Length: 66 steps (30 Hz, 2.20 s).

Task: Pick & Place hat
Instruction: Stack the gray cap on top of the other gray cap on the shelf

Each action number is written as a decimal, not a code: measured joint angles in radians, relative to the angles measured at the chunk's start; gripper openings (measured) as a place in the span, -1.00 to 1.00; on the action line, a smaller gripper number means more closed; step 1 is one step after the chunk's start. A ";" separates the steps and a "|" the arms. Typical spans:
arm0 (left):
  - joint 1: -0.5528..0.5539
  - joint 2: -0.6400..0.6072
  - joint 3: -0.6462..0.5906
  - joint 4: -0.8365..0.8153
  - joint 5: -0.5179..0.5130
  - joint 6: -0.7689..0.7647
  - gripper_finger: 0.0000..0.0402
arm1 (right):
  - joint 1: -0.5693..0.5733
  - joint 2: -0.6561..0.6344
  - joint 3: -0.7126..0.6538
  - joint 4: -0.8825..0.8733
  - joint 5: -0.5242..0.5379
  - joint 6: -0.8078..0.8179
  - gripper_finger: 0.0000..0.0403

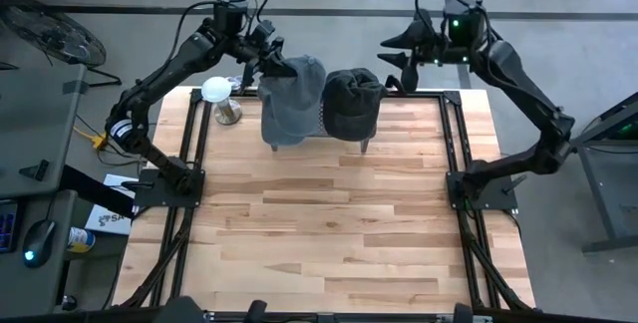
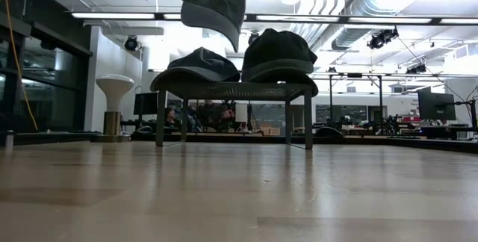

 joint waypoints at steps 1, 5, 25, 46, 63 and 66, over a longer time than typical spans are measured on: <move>0.004 0.000 0.000 0.000 0.000 -0.003 -1.00 | -0.017 0.005 0.000 0.000 -0.016 -0.005 -0.31; 0.031 0.000 0.000 0.000 0.028 -0.027 -1.00 | -0.058 0.028 0.000 0.000 -0.051 -0.024 -0.31; 0.059 0.007 0.000 0.000 0.252 -0.028 -1.00 | -0.109 0.034 0.000 0.000 -0.049 -0.042 -0.31; 0.088 0.159 0.001 0.148 0.364 -0.078 -1.00 | -0.109 0.034 0.000 -0.012 -0.030 -0.016 -0.31; 0.120 0.163 0.001 0.134 0.364 -0.104 -1.00 | -0.109 0.034 0.001 -0.019 -0.029 -0.024 -0.31; 0.126 0.163 0.001 0.127 0.365 -0.104 -1.00 | -0.109 0.034 0.001 -0.019 -0.029 -0.025 -0.31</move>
